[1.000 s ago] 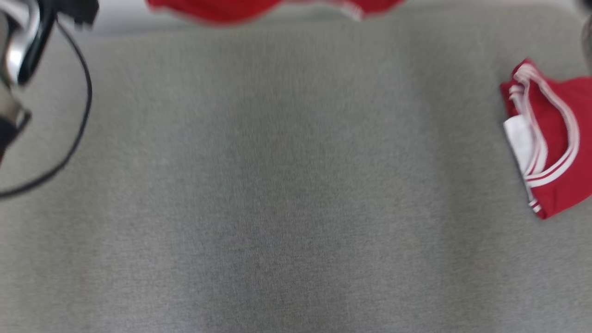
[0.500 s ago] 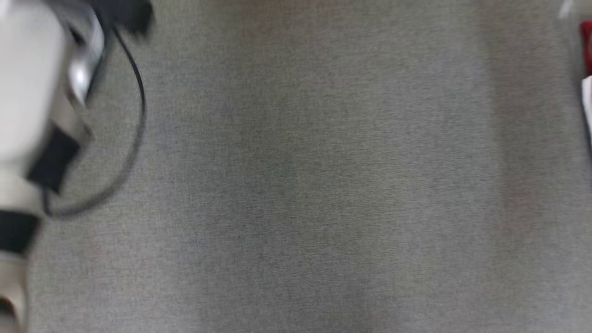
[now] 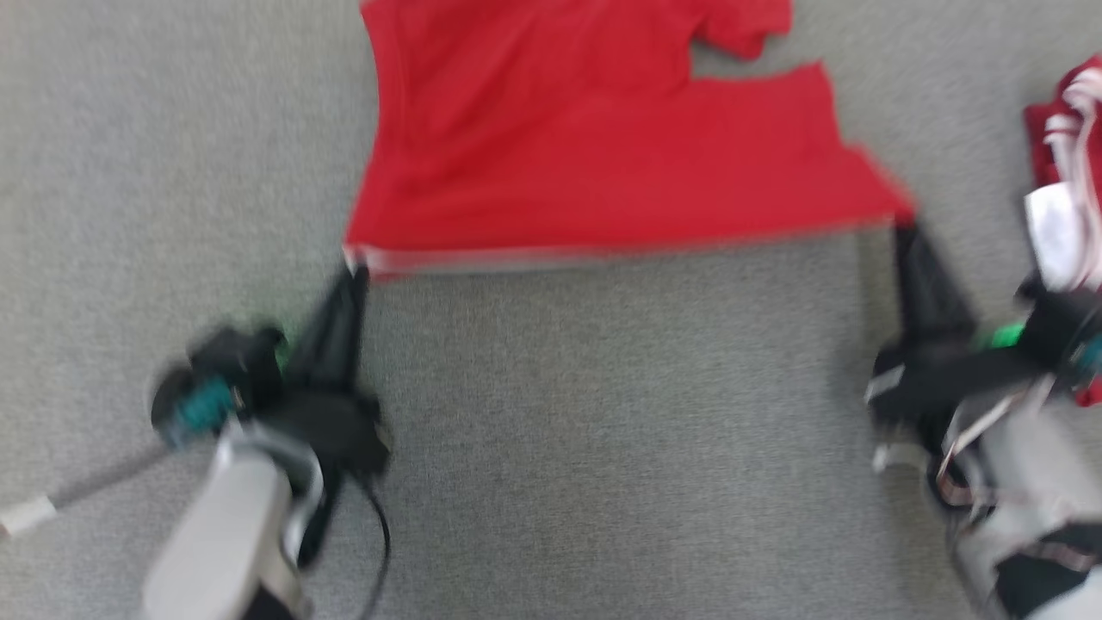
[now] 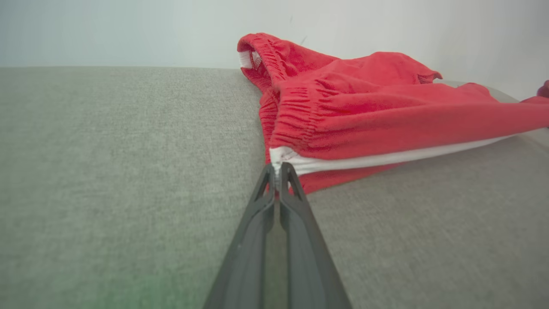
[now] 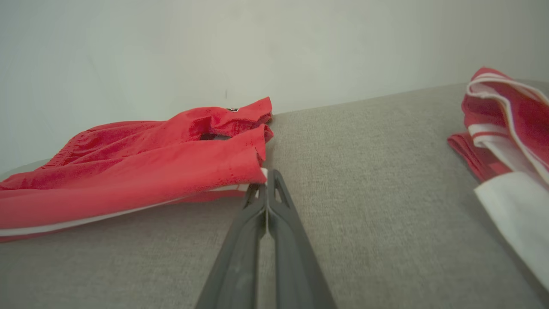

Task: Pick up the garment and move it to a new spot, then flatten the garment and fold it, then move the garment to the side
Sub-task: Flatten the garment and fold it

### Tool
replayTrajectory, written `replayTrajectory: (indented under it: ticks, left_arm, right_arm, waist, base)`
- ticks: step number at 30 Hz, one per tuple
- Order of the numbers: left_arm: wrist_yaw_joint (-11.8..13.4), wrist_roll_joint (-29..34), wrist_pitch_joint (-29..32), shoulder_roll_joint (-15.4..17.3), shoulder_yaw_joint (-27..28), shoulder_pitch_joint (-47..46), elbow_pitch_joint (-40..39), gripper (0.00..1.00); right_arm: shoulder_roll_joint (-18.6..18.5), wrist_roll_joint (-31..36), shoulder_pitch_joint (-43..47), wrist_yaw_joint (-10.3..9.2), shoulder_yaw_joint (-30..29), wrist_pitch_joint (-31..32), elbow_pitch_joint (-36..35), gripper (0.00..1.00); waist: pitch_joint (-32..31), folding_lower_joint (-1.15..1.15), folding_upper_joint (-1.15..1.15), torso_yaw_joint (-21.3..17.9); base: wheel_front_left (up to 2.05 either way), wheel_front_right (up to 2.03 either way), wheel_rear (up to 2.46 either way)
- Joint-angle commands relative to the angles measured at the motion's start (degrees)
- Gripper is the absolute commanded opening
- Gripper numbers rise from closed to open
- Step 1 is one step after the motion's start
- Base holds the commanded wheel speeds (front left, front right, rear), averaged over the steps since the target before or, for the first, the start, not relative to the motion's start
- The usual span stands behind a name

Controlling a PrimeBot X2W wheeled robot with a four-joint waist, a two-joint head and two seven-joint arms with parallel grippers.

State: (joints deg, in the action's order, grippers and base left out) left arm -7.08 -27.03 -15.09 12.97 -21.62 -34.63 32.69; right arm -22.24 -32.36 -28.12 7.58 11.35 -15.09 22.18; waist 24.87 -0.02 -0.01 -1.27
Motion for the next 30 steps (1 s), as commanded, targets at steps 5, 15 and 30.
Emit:
replayTrajectory:
  ticks: [5, 15, 30]
  left_arm:
    - [-0.3, 0.5, 0.1, -2.3, 3.1, 10.4, 1.8, 0.0]
    - [-0.3, -3.5, 0.1, -0.6, 1.4, 24.9, -0.5, 0.0]
    - [-0.3, -5.5, 0.0, -1.0, 2.9, 38.0, -4.0, 0.0]
  right_arm:
    - [2.1, -0.2, 8.8, -0.2, 2.0, 0.0, 1.7, 0.0]
    - [4.9, 1.4, 21.1, -0.2, 3.3, 0.0, 3.3, 0.0]
    - [5.0, 2.2, 30.6, -0.2, 8.2, 0.0, 4.4, 0.0]
  waist:
    - [-9.8, 0.02, 0.01, -2.4]
    - [-20.5, 0.02, 0.01, -4.4]
    - [-28.6, 0.02, 0.01, -6.8]
  base:
    - [0.0, 0.0, 0.0]
    - [0.0, 0.0, 0.0]
    - [0.0, 0.0, 0.0]
